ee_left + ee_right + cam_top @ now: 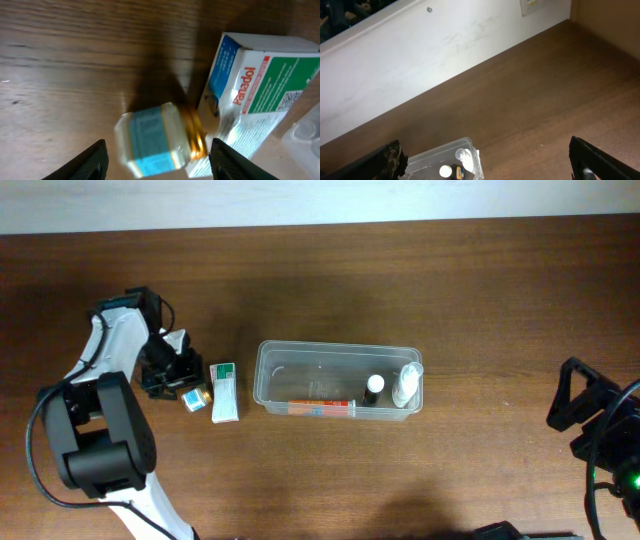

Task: Pack container
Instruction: 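Grasp the small blue-labelled glass jar with the left gripper, then place the glass jar in the container near the dark bottle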

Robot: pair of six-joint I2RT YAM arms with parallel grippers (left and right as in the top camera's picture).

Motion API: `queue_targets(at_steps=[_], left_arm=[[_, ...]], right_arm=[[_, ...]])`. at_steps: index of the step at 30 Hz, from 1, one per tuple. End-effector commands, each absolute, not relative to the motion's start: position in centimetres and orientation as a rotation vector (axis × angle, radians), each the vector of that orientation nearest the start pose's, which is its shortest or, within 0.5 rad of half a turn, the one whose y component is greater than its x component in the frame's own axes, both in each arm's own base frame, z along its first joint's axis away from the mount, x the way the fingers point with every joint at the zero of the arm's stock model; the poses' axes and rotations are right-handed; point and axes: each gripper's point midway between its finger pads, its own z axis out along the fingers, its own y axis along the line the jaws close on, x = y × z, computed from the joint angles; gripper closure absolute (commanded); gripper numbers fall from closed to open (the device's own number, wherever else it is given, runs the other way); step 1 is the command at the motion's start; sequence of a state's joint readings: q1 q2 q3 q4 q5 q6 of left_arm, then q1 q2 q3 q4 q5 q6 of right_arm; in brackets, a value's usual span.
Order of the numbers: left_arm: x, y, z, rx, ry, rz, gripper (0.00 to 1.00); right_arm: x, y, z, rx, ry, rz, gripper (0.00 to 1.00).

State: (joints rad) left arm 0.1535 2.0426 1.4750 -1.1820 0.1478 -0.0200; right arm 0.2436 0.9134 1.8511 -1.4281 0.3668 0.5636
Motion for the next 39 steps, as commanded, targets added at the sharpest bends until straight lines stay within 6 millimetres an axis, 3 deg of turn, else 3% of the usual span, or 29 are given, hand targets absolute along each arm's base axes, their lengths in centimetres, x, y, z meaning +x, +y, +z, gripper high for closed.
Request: queue_targets(at_steps=[1,9,15,22,26,32,37,39], left_arm=[[32.9,1.6,1.9,-0.34,3.304,-0.276,0.34],[32.8,2.6,1.3,-0.375,3.303,-0.145,0.39],[33.0,2.7,1.3,-0.375,3.297,-0.141,0.46],[33.4,2.8,2.0,-0.352,3.289,-0.142,0.46],[34.9,2.9,4.7,-0.315,3.257,-0.142,0.54],[36.5,1.9,10.9,-0.231,3.19,-0.134,0.57],[36.8,-1.9,16.8,-0.065,3.107,-0.148,0.56],[36.5,-5.1,19.0,0.044,3.062,-0.219,0.56]], right_arm=[[17.3,-2.5,44.6,0.55,1.949,0.104,0.02],[17.3,-2.5,44.6,0.55,1.949,0.104,0.02],[17.3,-2.5,44.6,0.55,1.949,0.104,0.01],[17.3,-2.5,44.6,0.55,1.949,0.104,0.02],[17.3,-2.5,44.6,0.55,1.949,0.104,0.02],[17.3,-2.5,44.6,0.55,1.948,0.104,0.02],[17.3,-2.5,44.6,0.55,1.948,0.104,0.02],[17.3,-2.5,44.6,0.55,1.948,0.105,0.02]])
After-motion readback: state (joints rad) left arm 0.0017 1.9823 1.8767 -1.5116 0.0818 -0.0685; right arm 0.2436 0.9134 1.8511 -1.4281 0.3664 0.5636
